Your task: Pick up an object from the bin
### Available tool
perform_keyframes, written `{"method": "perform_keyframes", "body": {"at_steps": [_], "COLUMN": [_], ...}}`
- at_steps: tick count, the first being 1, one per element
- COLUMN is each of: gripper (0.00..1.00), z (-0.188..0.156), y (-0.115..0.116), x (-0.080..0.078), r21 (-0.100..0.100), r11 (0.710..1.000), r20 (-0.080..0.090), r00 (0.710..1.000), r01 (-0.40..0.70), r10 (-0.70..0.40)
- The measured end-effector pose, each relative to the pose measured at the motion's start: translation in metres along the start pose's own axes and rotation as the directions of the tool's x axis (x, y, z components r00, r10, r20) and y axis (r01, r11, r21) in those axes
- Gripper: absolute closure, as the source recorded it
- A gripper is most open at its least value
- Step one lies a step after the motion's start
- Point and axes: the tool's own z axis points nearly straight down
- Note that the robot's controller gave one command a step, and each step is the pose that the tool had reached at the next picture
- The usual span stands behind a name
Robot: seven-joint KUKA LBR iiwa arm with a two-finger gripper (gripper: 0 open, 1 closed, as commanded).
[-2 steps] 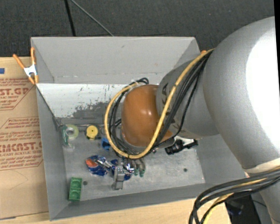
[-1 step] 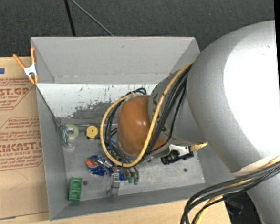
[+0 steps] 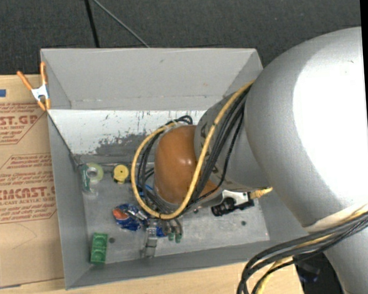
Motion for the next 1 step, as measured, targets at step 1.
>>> {"method": "perform_keyframes", "body": {"at_steps": [1], "gripper": [1.0], "z": [-0.0004], "y": [0.0003], "x": [-0.0003], "r21": [-0.001], "r11": [1.0], "r20": [0.001], "r00": [1.0], "r01": [0.001], "r10": [-0.001]}}
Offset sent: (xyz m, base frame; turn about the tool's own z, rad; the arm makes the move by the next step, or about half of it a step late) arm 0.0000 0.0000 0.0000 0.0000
